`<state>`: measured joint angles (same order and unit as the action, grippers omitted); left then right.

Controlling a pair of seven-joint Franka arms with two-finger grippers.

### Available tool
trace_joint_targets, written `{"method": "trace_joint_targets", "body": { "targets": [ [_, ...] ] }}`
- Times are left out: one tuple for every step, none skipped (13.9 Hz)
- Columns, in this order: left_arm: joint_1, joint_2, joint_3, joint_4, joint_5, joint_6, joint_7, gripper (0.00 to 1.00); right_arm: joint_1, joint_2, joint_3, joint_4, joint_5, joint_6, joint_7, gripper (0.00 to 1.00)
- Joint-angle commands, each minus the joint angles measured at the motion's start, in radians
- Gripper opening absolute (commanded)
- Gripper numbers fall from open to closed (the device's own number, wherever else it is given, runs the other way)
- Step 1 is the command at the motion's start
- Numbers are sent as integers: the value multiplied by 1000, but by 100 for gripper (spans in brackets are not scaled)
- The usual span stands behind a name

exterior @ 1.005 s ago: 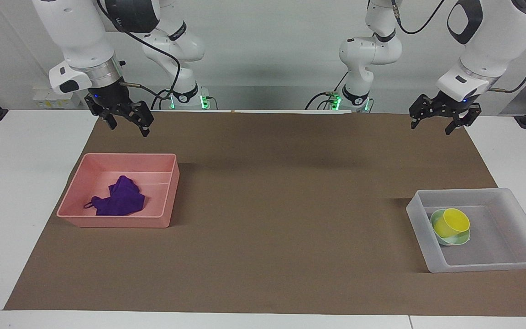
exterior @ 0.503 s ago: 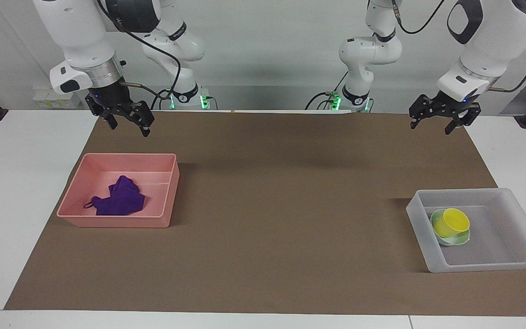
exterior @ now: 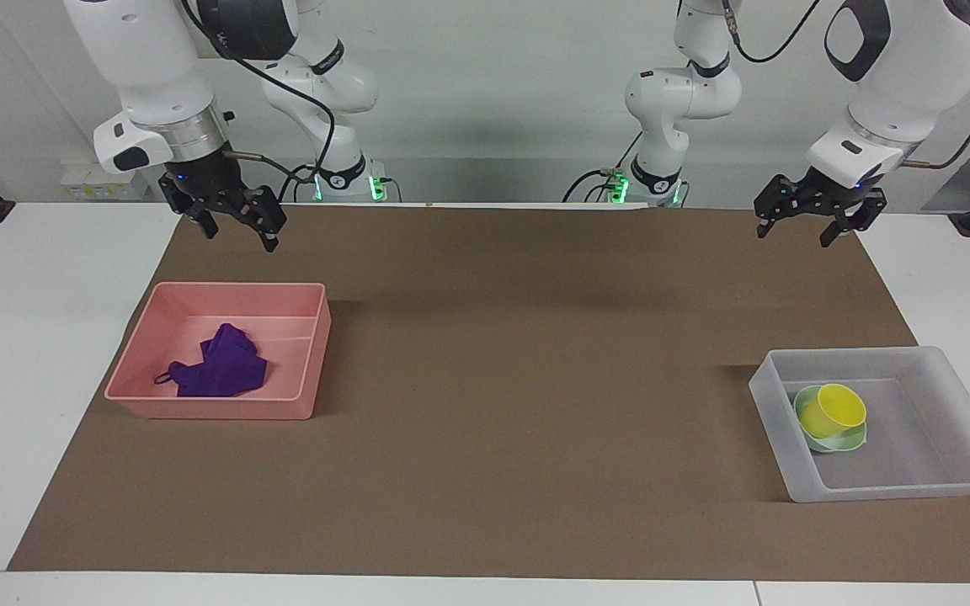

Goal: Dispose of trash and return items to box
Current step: 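Open the left gripper and withdraw it from the clear box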

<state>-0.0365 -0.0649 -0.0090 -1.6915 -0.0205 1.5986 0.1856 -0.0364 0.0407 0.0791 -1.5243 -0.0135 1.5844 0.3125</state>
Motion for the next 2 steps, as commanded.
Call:
{"method": "trace_joint_targets", "body": {
  "targets": [
    [-19, -16, 18, -13, -10, 0, -14, 100, -8, 2, 5, 6, 13, 5, 8, 100],
    [-19, -16, 18, -11, -10, 0, -14, 100, -7, 2, 7, 6, 13, 5, 8, 100]
  ]
}}
